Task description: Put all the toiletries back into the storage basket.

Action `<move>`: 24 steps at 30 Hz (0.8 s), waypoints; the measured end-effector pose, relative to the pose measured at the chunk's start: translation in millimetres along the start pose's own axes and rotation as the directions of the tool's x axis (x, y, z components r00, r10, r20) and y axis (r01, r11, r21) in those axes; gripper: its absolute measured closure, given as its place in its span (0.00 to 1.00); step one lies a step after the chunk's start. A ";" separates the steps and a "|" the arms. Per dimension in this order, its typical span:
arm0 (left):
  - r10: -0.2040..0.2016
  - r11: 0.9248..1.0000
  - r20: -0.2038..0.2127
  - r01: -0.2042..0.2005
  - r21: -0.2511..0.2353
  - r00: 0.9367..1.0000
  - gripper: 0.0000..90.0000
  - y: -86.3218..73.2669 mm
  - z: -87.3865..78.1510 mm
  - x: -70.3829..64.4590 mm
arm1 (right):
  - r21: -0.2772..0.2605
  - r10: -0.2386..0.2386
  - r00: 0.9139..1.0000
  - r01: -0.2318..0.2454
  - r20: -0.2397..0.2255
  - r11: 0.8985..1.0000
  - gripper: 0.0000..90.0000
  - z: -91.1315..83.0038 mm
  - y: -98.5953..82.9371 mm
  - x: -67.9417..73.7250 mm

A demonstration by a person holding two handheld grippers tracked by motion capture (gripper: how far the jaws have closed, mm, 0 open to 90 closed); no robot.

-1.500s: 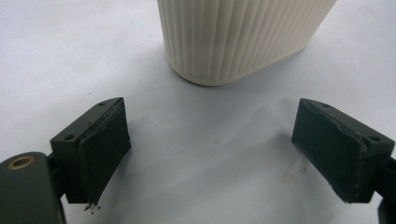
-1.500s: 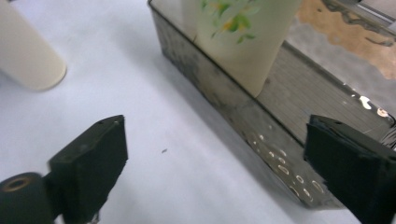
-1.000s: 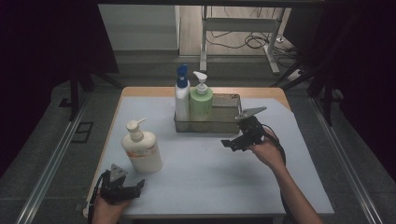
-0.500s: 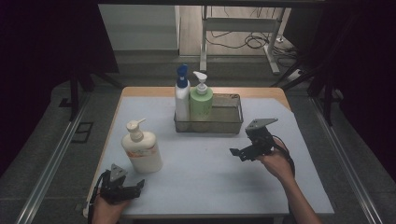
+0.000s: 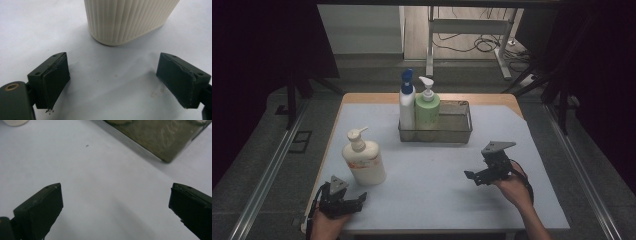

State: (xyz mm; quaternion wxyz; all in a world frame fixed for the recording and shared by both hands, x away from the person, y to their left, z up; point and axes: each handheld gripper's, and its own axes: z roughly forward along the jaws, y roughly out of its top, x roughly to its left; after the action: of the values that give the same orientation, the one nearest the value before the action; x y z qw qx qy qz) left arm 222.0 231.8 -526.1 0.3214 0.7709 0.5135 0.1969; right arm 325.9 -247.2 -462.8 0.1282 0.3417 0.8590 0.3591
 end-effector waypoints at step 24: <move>-0.023 0.999 -0.005 0.023 -0.038 1.000 0.28 2.7 -8.7 5.3 | 0.033 0.034 0.999 -0.035 0.034 0.999 0.00 22.1 -59.9 3.3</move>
State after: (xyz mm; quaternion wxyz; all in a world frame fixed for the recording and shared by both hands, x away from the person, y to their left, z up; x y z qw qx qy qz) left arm 220.3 238.5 -518.2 0.3366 0.7581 0.5195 0.2051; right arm 304.1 -263.6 -520.6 0.1306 0.3645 0.8566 0.3411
